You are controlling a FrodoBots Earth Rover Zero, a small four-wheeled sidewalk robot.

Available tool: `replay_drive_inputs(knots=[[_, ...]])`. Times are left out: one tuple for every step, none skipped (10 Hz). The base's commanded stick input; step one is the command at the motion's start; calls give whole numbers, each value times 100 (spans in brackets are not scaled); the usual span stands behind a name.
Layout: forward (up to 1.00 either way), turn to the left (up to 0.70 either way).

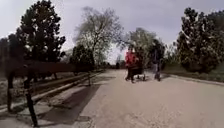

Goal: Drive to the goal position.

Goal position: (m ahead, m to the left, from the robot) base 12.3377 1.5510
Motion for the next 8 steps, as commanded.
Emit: replay_drive_inputs(knots=[[2,0],[9,0],[17,0],[25,0],[32,0],[40,0],[47,0],[55,0]])
